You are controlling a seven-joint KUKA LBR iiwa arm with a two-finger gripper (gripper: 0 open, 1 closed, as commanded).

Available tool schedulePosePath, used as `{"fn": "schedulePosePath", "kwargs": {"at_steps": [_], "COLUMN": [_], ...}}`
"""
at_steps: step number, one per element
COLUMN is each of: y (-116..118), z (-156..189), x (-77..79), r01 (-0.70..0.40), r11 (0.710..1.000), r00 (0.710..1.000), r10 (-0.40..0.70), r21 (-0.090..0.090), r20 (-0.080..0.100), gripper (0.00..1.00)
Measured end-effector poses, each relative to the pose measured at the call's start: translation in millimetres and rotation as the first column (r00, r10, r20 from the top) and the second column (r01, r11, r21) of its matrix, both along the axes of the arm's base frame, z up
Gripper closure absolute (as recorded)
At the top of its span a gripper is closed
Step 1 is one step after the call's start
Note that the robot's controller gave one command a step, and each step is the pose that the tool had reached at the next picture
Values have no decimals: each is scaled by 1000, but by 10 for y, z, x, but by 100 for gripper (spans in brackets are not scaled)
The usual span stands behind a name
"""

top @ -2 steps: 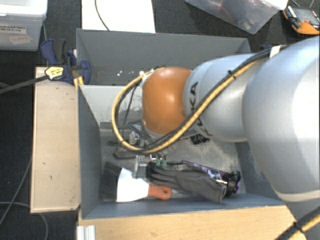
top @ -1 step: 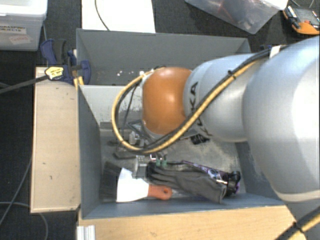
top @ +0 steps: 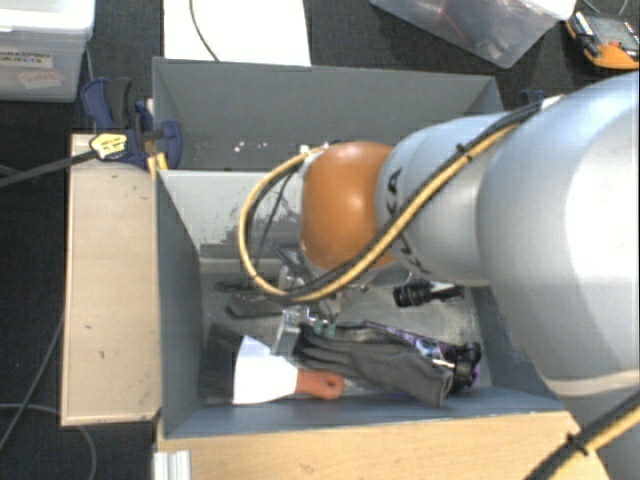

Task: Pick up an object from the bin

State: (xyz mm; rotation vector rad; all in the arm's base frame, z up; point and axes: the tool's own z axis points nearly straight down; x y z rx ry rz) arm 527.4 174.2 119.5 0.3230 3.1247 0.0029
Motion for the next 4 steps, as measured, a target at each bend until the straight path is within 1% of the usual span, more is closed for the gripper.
{"fn": "schedulePosePath", "kwargs": {"at_steps": [1, 2, 3, 4], "y": [-14, -69, -6, -97], "z": [977, 276, 461, 167], "x": [-68, -6, 98, -120], "r01": [-171, -78, -296, -79], "r11": [985, 997, 955, 997], "r00": [985, 997, 955, 997], "r10": [171, 78, 296, 79], "r21": [-1, 1, -1, 1], "r20": [-1, 4, 8, -1], "gripper": [0, 0, 0, 0]}}
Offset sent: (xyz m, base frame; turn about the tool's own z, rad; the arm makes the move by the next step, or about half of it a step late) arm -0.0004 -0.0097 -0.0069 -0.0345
